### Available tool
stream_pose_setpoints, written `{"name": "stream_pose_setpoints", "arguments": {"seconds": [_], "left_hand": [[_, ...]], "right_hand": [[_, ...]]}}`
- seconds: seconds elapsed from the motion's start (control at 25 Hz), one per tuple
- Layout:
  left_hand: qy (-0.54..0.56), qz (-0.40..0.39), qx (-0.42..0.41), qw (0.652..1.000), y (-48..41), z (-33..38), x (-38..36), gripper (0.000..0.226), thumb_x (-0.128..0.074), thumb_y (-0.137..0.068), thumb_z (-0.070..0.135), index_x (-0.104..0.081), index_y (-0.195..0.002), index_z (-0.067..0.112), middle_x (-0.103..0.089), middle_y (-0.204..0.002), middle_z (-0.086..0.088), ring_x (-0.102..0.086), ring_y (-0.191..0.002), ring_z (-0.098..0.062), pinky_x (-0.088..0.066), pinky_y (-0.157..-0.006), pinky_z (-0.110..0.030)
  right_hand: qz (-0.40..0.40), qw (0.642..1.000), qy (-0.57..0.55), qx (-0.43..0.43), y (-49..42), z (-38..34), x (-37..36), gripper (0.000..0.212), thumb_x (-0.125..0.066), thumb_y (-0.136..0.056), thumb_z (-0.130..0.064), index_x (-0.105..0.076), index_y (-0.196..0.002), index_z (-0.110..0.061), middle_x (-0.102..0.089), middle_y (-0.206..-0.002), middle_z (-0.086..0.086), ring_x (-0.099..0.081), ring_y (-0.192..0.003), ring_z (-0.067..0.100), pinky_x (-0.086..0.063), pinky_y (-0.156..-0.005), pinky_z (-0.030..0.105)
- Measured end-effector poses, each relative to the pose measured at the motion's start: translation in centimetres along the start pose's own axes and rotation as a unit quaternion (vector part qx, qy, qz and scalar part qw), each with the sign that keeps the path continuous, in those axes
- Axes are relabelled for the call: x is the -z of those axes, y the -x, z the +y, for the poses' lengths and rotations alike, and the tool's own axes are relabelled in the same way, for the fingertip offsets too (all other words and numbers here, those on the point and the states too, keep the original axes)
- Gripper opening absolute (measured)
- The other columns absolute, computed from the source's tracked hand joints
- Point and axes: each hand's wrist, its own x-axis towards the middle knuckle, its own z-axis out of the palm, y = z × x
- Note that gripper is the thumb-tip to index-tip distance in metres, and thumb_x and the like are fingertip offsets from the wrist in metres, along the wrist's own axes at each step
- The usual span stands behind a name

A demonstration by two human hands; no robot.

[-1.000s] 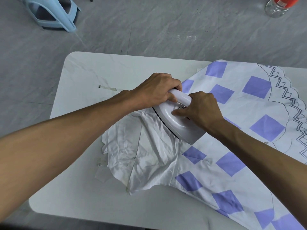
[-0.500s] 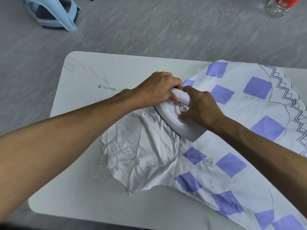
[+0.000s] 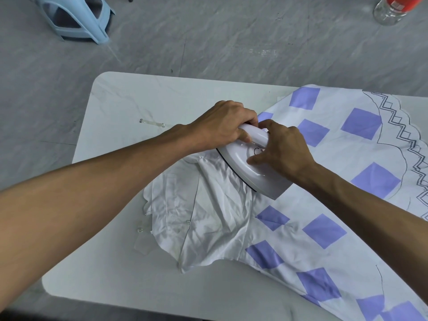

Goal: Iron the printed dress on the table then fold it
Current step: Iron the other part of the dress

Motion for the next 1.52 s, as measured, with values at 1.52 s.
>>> {"name": "stream_pose_setpoints", "arguments": {"seconds": [1.52], "left_hand": [[0.51,0.148,0.438,0.725,9.3,-9.8,-11.4,0.024,-0.064,-0.088,0.041,-0.061,-0.101,0.02,-0.068,-0.091,0.002,-0.067,-0.081,-0.017,-0.054,-0.073,-0.029]], "right_hand": [[-0.011,0.973,-0.13,-0.189,-2.1,-0.1,-2.2,0.032,-0.057,-0.086,-0.043,-0.057,-0.078,-0.012,-0.061,-0.063,0.004,-0.061,-0.058,0.024,-0.036,-0.049,0.027]]}}
